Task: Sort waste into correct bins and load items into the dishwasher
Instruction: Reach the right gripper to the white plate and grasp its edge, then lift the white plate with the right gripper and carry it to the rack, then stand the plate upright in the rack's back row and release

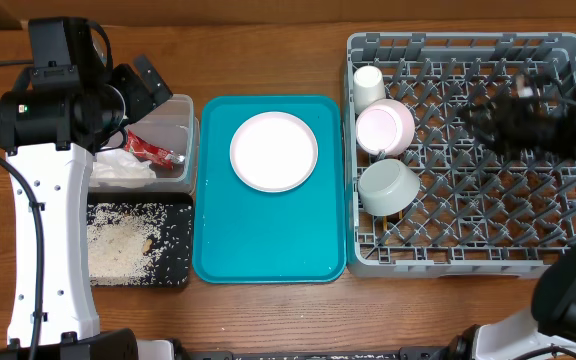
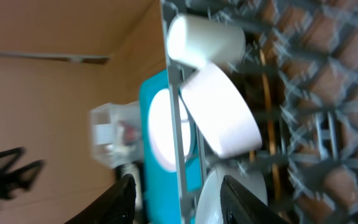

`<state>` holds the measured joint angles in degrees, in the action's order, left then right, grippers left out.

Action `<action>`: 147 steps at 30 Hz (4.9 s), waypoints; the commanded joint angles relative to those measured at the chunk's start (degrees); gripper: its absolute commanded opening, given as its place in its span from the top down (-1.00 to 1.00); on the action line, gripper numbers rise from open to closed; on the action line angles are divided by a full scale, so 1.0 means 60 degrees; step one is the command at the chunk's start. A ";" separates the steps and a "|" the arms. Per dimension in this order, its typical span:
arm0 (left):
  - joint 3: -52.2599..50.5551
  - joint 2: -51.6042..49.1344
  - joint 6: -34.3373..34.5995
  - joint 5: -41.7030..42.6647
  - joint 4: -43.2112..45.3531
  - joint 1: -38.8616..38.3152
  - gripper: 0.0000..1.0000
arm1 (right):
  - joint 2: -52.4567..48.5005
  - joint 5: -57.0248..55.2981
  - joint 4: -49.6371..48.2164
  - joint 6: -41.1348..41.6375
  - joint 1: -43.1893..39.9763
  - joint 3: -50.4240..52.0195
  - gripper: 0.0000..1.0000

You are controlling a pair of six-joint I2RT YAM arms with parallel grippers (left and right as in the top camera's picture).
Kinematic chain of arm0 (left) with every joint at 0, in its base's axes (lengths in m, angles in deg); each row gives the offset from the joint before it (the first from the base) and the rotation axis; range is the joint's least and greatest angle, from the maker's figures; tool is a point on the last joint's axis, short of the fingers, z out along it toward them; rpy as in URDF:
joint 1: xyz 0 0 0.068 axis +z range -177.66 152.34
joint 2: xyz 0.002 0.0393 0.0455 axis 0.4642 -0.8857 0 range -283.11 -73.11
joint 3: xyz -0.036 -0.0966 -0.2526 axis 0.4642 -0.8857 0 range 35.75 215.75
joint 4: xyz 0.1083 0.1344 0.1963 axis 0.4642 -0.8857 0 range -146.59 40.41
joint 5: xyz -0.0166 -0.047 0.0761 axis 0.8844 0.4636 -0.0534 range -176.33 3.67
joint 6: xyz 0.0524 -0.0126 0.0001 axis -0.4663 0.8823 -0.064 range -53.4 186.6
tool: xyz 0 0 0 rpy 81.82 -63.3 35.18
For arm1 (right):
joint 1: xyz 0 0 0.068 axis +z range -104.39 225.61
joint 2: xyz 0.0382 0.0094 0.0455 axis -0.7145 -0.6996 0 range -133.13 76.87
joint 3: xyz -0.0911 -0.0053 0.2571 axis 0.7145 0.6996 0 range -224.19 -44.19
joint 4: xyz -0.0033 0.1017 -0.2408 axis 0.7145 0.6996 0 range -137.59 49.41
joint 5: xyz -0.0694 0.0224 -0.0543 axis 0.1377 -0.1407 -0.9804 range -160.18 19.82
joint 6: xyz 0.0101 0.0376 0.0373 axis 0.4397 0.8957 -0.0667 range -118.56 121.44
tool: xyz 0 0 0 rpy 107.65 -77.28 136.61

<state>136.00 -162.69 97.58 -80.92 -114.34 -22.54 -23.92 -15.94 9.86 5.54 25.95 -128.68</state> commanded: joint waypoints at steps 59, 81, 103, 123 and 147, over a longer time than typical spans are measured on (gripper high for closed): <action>0.0182 0.0127 -0.0127 0.0069 0.0015 0.0018 -1.00 | -0.4623 -0.9027 -0.4069 -0.1016 1.1194 -0.1570 0.80; 0.0182 0.0127 -0.0127 0.0066 0.0015 0.0018 -1.00 | -0.1672 -0.8116 -0.0816 -0.0896 1.0823 -0.4288 0.92; 0.0182 0.0127 -0.0127 0.0066 0.0015 0.0018 -1.00 | 0.0386 0.2284 0.0780 -0.1515 0.2120 -0.3257 0.92; 0.0182 0.0127 -0.0127 0.0069 0.0015 0.0018 -0.99 | 0.0361 0.2335 -0.0277 -0.1504 0.0623 -0.1410 0.92; 0.0182 0.0127 -0.0127 0.0069 0.0015 0.0018 -1.00 | -0.0368 0.2149 -0.0273 -0.1508 0.0648 -0.1410 0.92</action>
<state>136.00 -162.69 97.58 -80.92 -114.34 -22.54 -26.48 -3.55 8.59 -2.88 29.68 -137.33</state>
